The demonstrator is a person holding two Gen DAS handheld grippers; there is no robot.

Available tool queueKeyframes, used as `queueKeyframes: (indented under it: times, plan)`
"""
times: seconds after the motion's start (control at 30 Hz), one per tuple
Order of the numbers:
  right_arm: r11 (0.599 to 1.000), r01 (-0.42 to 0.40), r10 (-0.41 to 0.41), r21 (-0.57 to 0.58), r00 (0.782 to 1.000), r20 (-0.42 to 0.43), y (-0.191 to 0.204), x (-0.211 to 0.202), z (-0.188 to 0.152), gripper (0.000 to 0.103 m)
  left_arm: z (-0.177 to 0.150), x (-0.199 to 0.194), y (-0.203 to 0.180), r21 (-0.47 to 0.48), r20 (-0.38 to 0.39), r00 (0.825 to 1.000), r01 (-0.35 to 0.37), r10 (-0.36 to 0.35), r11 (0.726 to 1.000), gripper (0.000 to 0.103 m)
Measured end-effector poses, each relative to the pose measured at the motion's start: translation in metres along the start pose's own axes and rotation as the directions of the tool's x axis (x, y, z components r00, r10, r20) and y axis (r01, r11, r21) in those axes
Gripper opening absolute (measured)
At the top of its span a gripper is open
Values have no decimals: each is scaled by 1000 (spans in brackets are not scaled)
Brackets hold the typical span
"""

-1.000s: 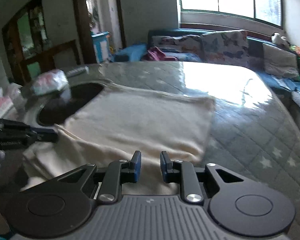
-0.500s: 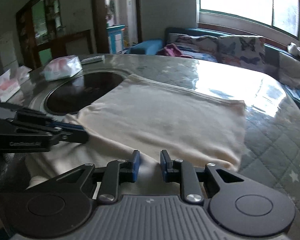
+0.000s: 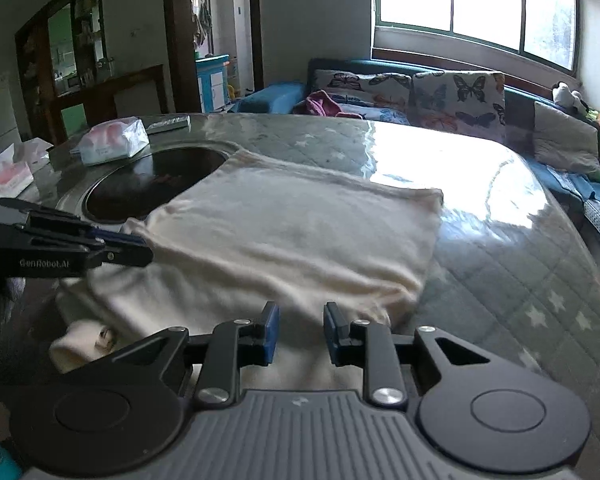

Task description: Fold clothes

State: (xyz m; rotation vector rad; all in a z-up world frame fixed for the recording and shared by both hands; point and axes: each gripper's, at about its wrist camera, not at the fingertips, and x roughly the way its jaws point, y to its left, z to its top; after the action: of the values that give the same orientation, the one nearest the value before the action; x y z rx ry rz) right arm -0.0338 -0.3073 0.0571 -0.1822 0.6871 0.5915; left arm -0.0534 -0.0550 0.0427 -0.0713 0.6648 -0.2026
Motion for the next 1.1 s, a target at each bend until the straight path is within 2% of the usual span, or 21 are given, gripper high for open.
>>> queueKeyframes:
  times: [0.23,0.33,0.5,0.6,0.77,0.87,0.93,1.0,1.1]
  plan:
    - [999,47,-46,20,998,-45,-9,-23,-27,24,-11,-5,0,27,-13,1000,-11,11,1000,13]
    - [998,60,-59,27,997,-40,-12,-32,-29,24,-11,-12,0,30,-9,1000,-16,16,999,14]
    - [999,43,-43,7,999,1,-7,-37,-27,24,-16,-21,-4,69,-8,1000,-15,16,998,17]
    - [999,34,-34,-11,999,-29,-4,-28,-30,24,-21,-24,-4,80,-12,1000,-28,29,996,17]
    - [998,25,-27,-49,999,-33,0,-34,-30,24,-28,-40,-3,133,-12,1000,-26,28,991,17]
    - [997,9,-11,-80,999,-30,3,-40,-29,25,-35,-51,-6,212,-19,1000,-11,15,977,20]
    - [994,-7,3,-112,999,-38,8,-40,-29,26,-41,-58,-11,275,-19,1000,-1,6,962,33]
    - [989,-27,20,-147,999,-49,13,-41,-30,27,-49,-62,-18,343,-16,1000,5,1,939,34]
    - [980,-47,36,-193,998,-60,20,-43,-31,33,-58,-64,-27,421,-10,1000,15,-12,907,34]
